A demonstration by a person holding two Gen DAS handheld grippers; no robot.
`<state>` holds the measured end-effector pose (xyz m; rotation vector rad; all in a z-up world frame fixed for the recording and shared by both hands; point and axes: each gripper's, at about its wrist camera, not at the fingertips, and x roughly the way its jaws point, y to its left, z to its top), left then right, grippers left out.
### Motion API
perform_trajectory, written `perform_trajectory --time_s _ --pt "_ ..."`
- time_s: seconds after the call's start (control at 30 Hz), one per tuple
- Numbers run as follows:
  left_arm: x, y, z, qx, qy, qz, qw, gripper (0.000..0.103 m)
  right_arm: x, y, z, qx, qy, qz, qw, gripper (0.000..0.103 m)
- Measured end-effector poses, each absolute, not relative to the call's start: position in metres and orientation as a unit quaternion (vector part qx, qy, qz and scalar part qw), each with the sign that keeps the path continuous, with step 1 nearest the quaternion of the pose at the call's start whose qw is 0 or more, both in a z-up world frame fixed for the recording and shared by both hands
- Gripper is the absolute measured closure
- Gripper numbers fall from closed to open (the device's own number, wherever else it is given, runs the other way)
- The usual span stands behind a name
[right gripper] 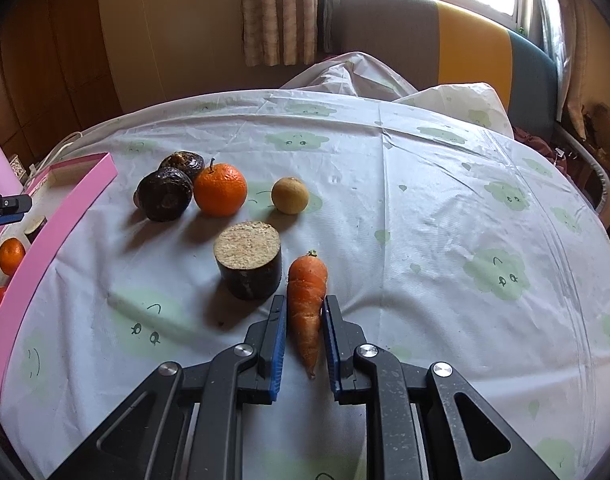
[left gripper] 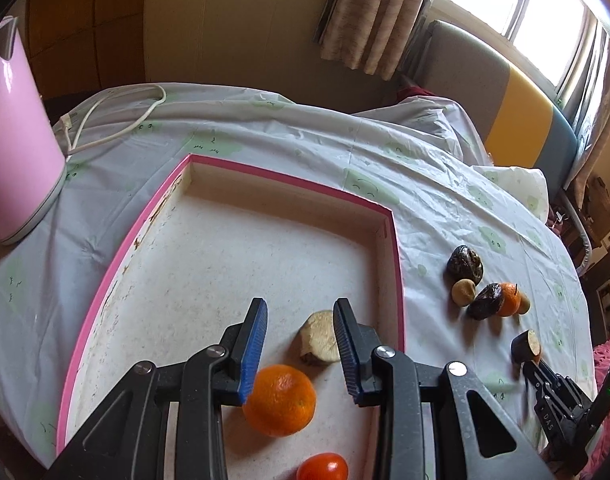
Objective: Organize fruits
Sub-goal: 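Lower the log slice into the pink tray and open the left gripper, then carry the carrot into the pink tray and open the right gripper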
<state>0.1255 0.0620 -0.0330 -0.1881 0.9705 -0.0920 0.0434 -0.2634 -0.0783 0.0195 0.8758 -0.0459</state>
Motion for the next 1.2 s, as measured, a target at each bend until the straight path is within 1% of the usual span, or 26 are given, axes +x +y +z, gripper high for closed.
perform_trajectory --time_s 0.17,0.43,0.87,0.97,1.2 --pt "0.103 0.066 -0.026 -0.095 0.455 -0.041 0.885 0.068 0.043 -0.263 -0.078 0.008 0.424 -0.023 0.906 0.085" --pt "0.06 0.068 -0.013 -0.064 0.425 -0.044 0.902 0.068 0.042 -0.262 -0.077 0.006 0.422 -0.026 0.906 0.085" --pt "0.034 0.081 -0.019 -0.07 0.432 -0.022 0.899 0.069 0.017 -0.278 -0.067 0.053 0.421 -0.053 0.904 0.086" --pt "0.032 0.082 -0.021 -0.071 0.433 -0.021 0.898 0.068 0.01 -0.281 -0.061 0.068 0.416 -0.056 0.905 0.086" --pt "0.028 0.083 -0.019 -0.07 0.425 -0.025 0.902 0.068 0.004 -0.26 -0.028 0.062 0.387 -0.02 0.92 0.086"
